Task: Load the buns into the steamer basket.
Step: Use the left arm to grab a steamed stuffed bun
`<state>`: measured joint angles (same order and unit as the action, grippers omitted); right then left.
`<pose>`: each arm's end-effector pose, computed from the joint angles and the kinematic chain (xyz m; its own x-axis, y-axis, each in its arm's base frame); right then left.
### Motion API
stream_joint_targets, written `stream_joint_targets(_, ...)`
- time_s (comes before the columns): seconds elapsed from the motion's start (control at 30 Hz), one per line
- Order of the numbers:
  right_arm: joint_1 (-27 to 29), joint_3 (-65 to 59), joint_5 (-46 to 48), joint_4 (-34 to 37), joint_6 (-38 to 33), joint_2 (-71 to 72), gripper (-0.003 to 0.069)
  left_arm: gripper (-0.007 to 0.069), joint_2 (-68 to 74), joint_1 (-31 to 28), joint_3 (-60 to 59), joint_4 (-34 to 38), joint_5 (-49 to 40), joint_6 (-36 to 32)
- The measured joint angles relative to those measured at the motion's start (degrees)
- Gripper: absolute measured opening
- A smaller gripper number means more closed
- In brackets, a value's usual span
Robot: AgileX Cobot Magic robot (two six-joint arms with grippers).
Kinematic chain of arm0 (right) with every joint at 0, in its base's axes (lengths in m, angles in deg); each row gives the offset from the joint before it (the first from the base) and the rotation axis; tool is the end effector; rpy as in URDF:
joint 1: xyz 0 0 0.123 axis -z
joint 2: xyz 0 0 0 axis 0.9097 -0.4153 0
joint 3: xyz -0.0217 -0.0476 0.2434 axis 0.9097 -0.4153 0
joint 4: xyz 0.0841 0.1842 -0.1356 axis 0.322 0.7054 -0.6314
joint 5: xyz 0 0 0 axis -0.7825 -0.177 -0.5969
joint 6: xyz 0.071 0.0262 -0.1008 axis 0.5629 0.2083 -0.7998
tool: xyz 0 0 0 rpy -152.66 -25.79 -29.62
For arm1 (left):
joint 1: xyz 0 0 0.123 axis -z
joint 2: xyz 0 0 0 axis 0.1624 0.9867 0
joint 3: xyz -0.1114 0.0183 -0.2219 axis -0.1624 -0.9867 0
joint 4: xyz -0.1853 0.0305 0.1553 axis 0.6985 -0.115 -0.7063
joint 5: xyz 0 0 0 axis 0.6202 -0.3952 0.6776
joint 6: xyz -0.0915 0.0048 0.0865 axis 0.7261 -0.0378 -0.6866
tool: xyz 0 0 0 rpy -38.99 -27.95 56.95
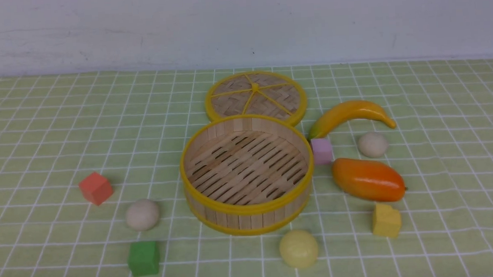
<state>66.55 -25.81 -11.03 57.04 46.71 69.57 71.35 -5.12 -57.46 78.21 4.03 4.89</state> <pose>0.1136 0.0034 0.1625 -0.3057 0.0128 -0.9520 -0.0216 0.9996 0.0204 0.1138 -0.0067 0.2408 0.1983 -0.4968 -0.8449 0.1781 0.8659 -0.4674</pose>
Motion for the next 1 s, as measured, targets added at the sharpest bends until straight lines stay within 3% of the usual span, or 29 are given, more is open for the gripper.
stream_joint_targets(0.23,0.00,0.00,0.00,0.00,0.00,0.00,0.0241,0.0238,4.73,0.00,19.53,0.18,-3.41,0.13)
stream_joint_targets(0.43,0.00,0.00,0.00,-0.09,0.00,0.00,0.0241,0.0238,20.98,0.00,41.04,0.18,-24.00,0.13)
stream_joint_targets(0.63,0.00,0.00,0.00,-0.09,0.00,0.00,0.0241,0.0238,36.21,0.00,45.57,-1.58,-35.37,-1.57)
stream_joint_targets(1.0,0.00,0.00,0.00,-0.09,0.00,0.00,0.0241,0.0238,61.16,0.00,46.96,0.30,-41.69,-3.28)
